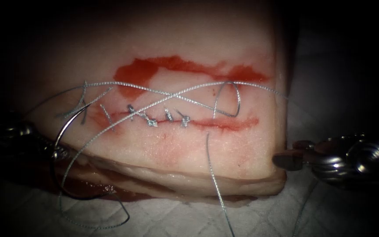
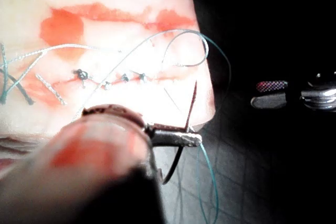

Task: Wound Closure
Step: Pull the thread through the tissue until there is only a short tail left on the top side of the tissue

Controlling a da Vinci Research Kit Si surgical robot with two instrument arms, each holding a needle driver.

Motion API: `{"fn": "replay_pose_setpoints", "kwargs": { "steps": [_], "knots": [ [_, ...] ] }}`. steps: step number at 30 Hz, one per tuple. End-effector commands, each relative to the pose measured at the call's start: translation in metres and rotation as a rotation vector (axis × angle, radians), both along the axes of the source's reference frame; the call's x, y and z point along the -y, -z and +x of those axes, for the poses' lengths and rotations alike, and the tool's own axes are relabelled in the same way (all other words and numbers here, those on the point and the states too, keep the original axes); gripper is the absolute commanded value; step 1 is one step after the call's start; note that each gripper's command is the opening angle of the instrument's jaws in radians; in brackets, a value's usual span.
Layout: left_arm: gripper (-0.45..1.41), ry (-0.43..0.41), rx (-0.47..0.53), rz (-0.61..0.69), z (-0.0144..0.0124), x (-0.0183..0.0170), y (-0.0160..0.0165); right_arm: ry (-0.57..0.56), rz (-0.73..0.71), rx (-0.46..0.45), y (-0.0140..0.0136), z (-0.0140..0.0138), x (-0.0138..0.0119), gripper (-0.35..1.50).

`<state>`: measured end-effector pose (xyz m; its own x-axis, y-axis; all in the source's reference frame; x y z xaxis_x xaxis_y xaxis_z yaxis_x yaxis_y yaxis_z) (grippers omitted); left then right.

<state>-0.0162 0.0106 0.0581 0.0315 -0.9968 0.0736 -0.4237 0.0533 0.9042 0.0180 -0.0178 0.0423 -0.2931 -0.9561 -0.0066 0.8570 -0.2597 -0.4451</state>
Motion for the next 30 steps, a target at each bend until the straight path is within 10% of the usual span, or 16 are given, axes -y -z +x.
{"fn": "replay_pose_setpoints", "kwargs": {
  "steps": [1, 27, 30],
  "knots": [
    [-0.45, 0.000, 0.000, -0.001, -0.0006, 0.0000, -0.0005, -0.022, 0.018, -0.024, -0.0005, 0.0029, -0.0005, 0.89],
    [-0.45, -0.001, -0.003, -0.005, -0.0007, 0.0003, -0.0005, -0.145, 0.232, -0.031, -0.0072, 0.0092, 0.0014, 0.69],
    [-0.45, -0.001, -0.003, -0.005, -0.0007, 0.0003, -0.0005, -0.146, 0.248, 0.009, -0.0080, 0.0094, 0.0016, 0.17]
  ]
}}
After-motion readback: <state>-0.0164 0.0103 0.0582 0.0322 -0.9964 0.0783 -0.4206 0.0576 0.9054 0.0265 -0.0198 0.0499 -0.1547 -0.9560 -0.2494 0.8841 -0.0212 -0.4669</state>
